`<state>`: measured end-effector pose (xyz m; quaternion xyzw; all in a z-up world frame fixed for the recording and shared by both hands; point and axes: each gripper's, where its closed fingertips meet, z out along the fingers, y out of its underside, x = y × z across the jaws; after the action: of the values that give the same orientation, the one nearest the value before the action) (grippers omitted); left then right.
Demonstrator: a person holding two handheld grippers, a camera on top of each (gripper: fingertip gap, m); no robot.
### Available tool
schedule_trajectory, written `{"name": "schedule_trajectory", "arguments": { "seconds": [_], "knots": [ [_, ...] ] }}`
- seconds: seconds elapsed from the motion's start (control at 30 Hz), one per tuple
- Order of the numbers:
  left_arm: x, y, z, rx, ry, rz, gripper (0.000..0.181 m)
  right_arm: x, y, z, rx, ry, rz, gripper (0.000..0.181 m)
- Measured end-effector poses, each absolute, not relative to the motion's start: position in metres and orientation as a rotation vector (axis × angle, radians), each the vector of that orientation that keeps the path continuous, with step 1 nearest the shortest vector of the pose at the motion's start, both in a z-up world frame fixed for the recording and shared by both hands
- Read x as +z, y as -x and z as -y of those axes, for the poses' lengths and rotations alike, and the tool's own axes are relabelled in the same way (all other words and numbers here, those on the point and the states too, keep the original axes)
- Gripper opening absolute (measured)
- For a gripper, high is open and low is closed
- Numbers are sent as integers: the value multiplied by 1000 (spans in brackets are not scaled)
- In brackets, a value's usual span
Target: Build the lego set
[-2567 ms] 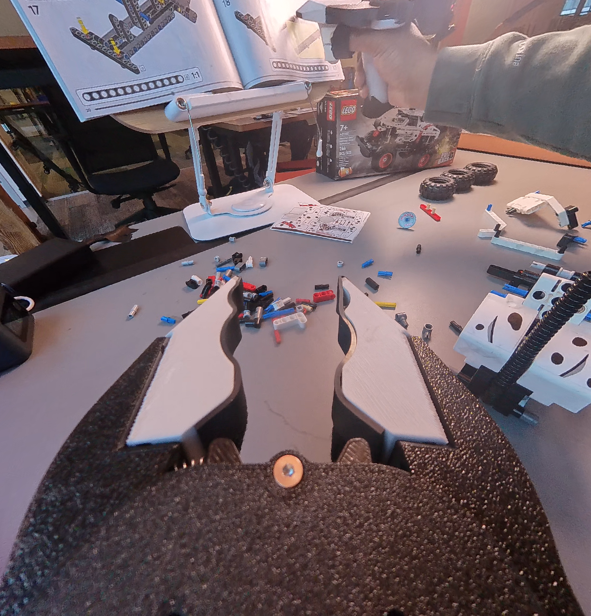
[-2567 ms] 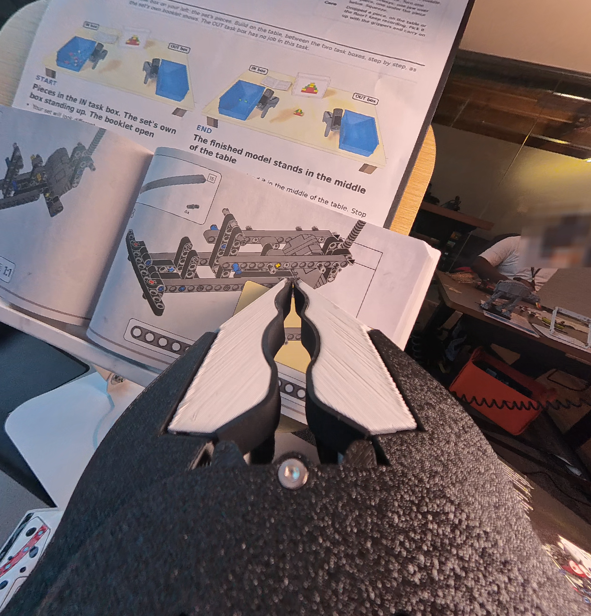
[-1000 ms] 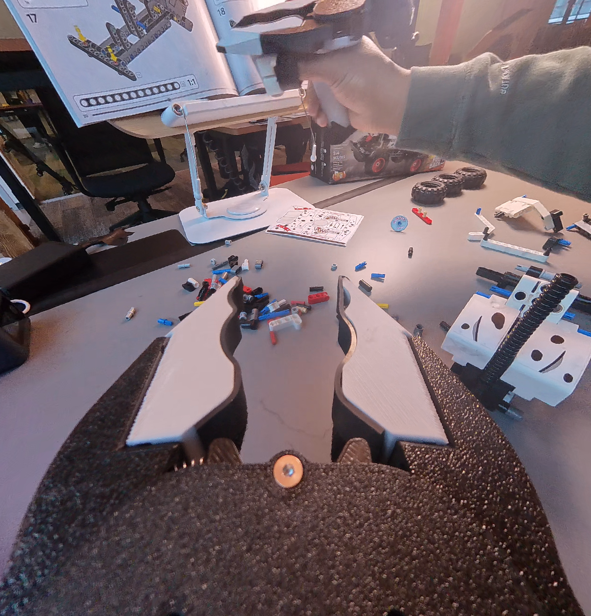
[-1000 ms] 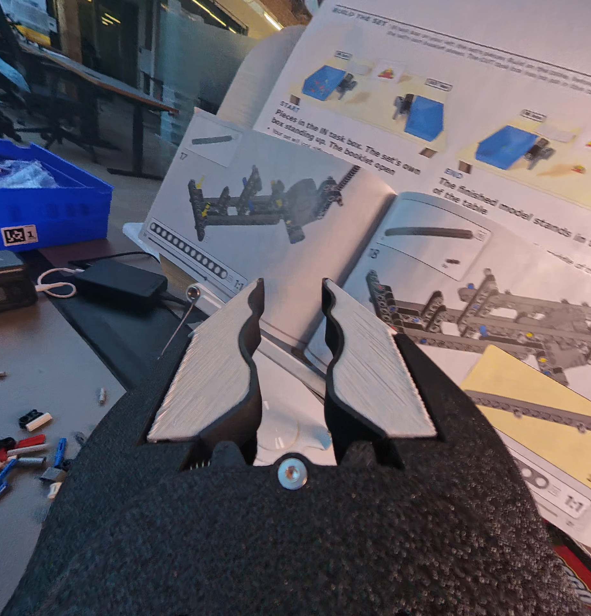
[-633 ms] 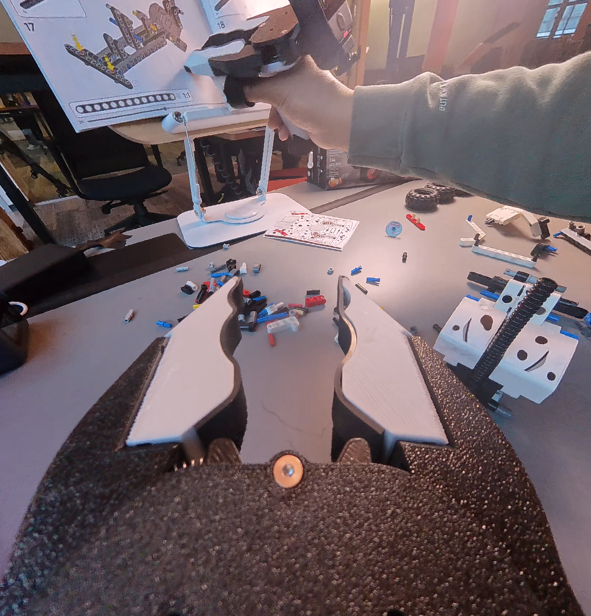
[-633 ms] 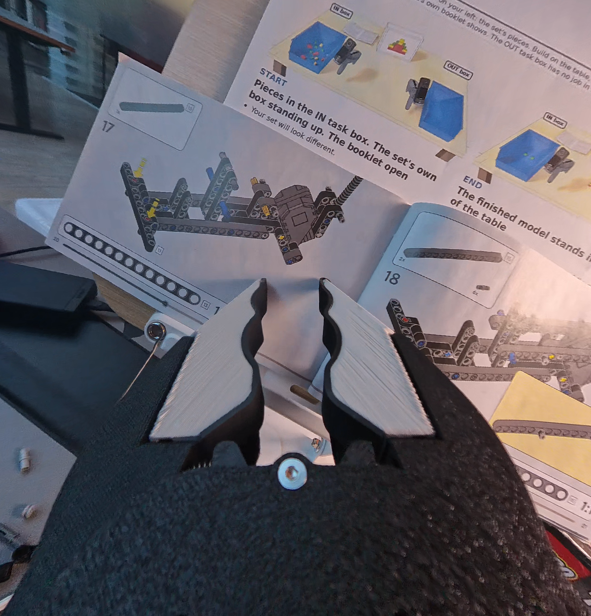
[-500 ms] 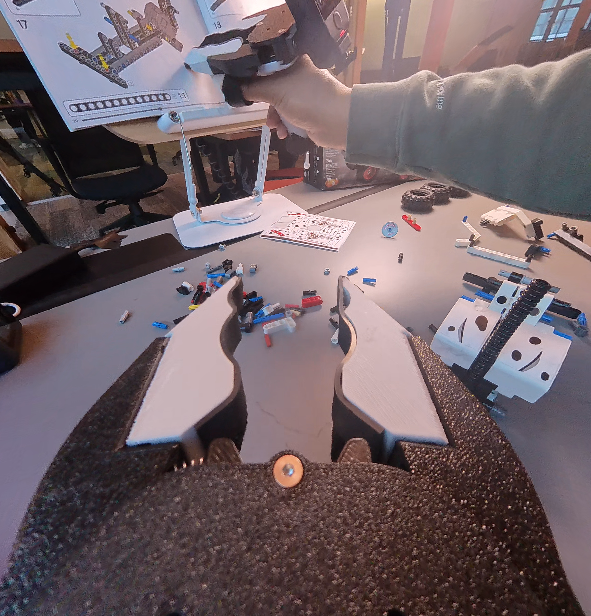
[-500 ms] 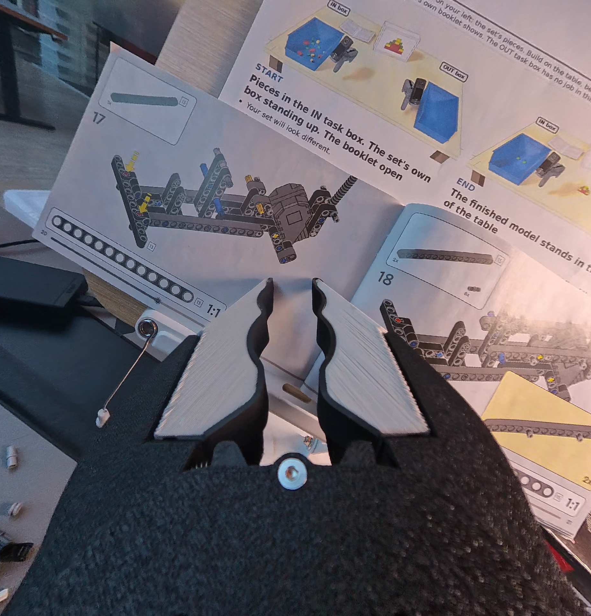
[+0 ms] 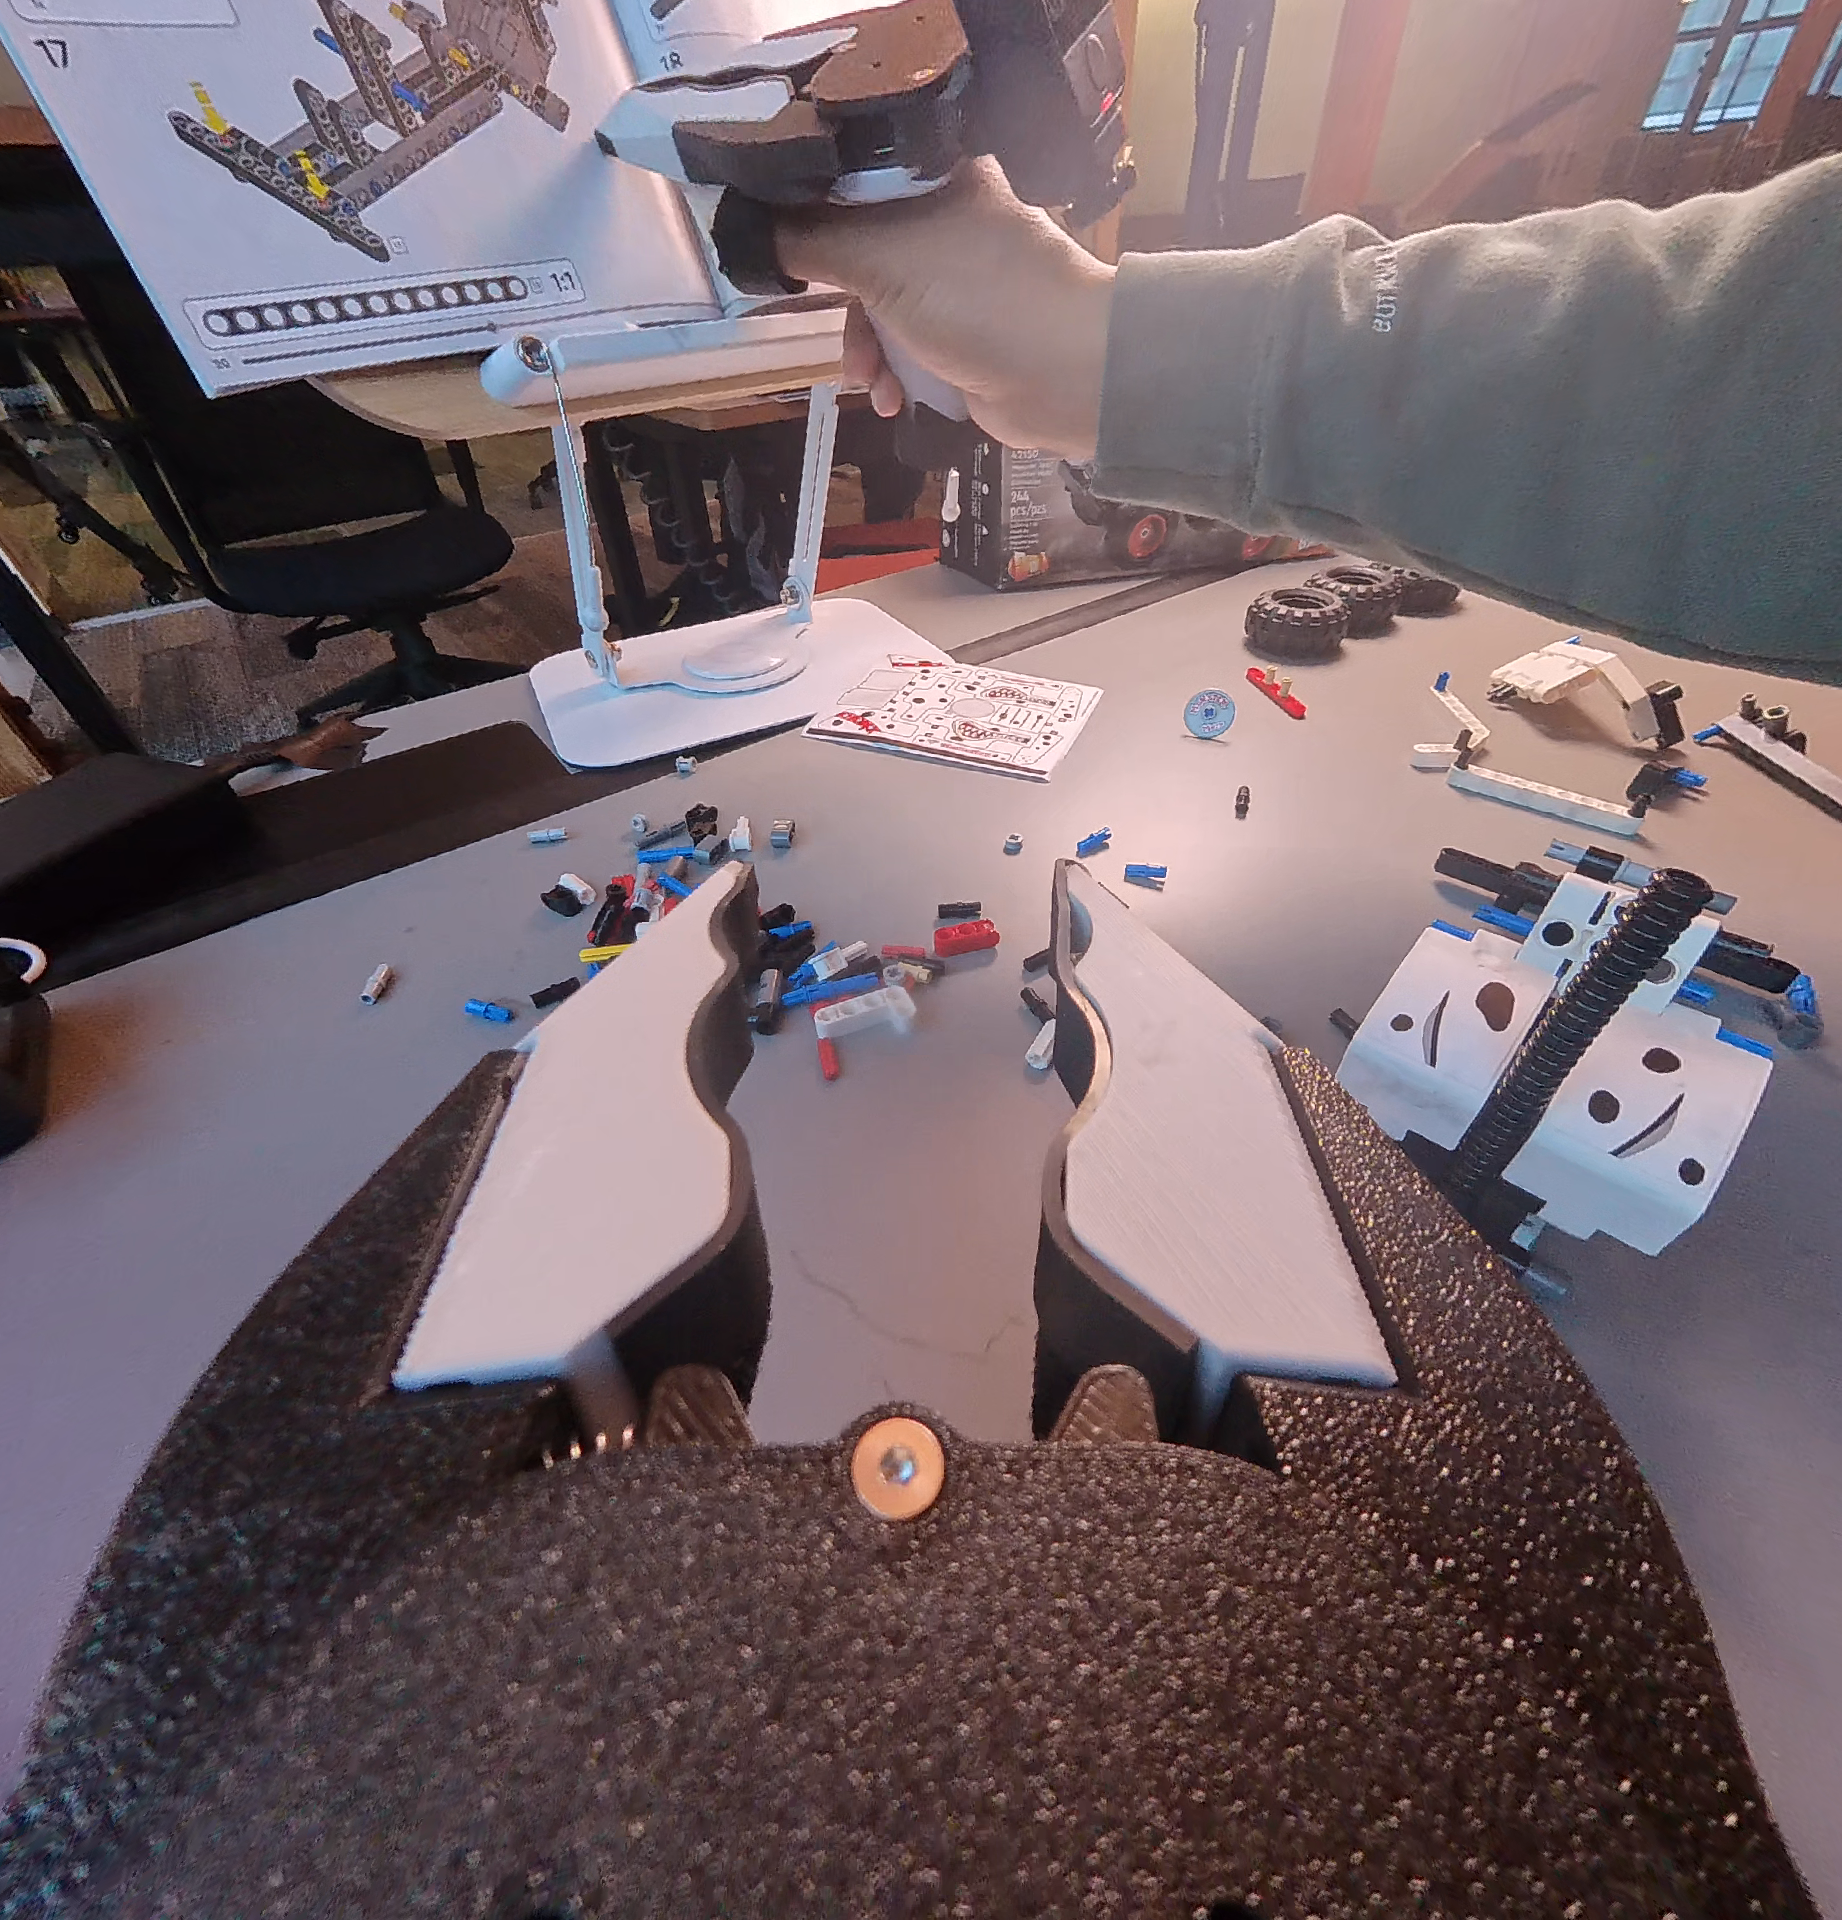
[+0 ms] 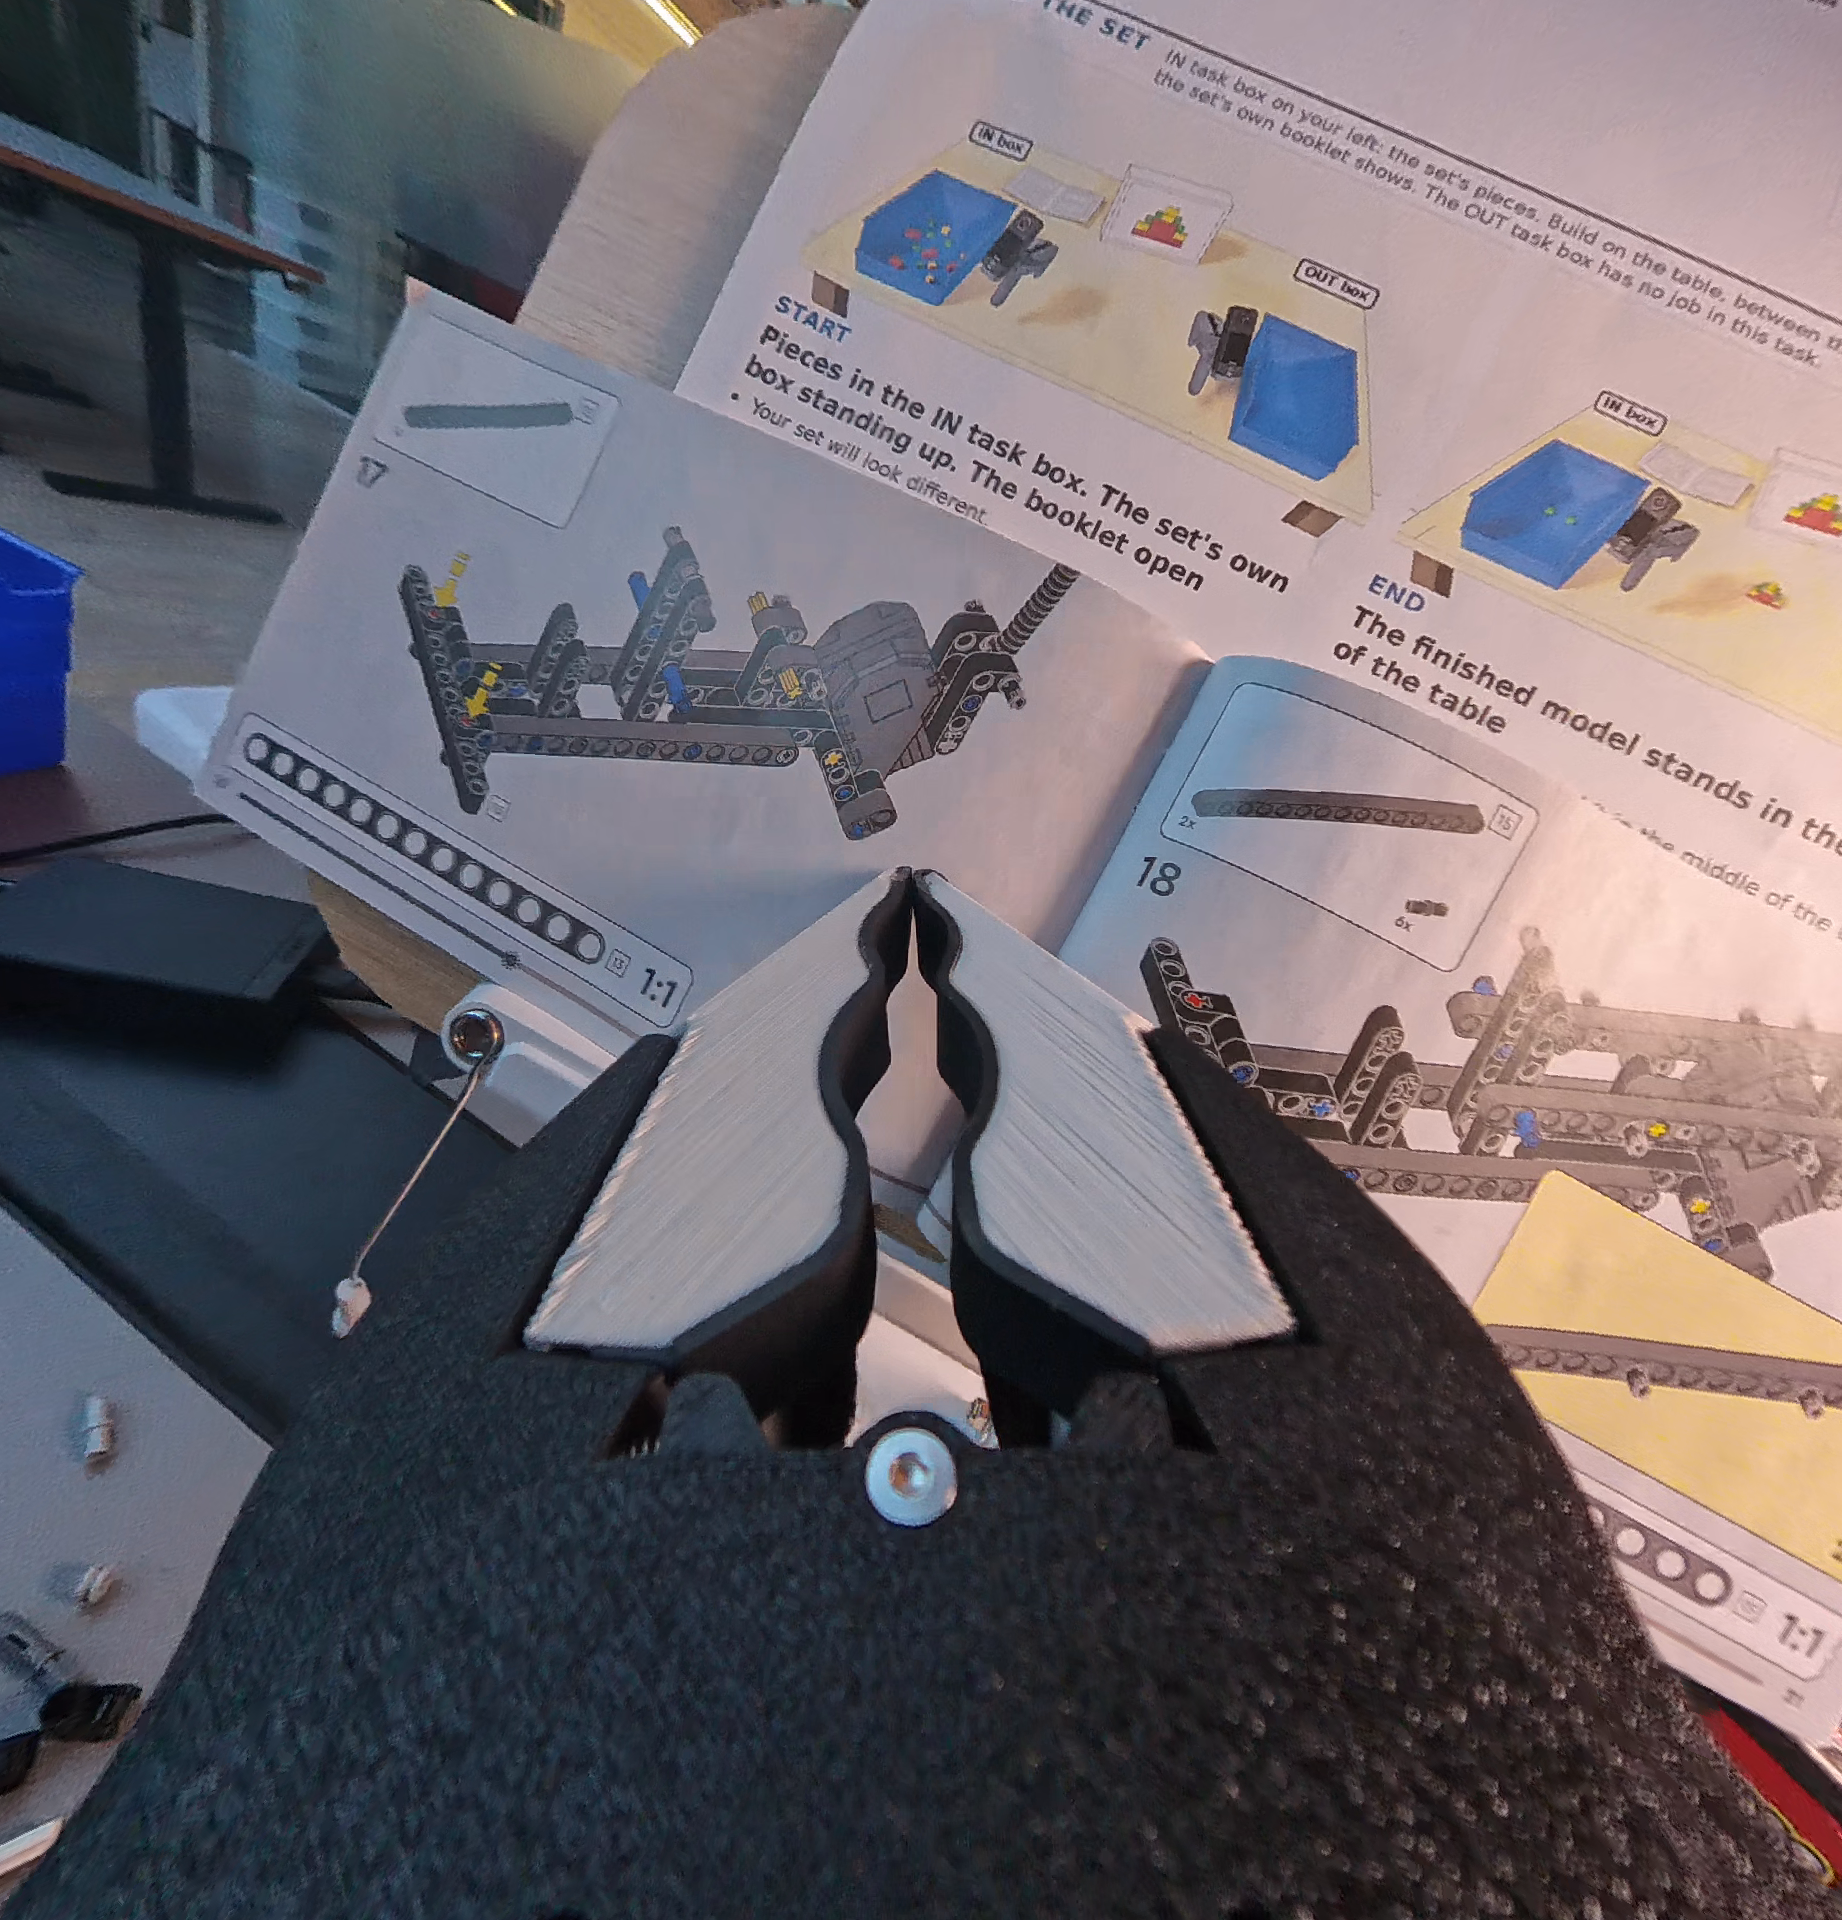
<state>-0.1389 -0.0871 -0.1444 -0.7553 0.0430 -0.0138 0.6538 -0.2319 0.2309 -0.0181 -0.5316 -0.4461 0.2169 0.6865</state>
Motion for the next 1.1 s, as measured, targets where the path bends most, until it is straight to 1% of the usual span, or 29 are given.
{"name": "schedule_trajectory", "arguments": {
  "seconds": [0.17, 0.33, 0.7, 1.1],
  "knots": [
    [-145, 139, 87, -36, 1717, -95, 56, -14, 237, -220, 519, 1156, 1021, 2],
    [-145, 141, 87, -38, 1713, -88, 56, -11, 243, -212, 550, 1142, 1027, 12],
    [-143, 141, 88, -44, 1706, -83, 56, -9, 246, -212, 563, 1143, 1018, 5],
    [-143, 140, 88, -48, 1708, -83, 56, -7, 236, -221, 555, 1148, 994, 4]
  ]
}}
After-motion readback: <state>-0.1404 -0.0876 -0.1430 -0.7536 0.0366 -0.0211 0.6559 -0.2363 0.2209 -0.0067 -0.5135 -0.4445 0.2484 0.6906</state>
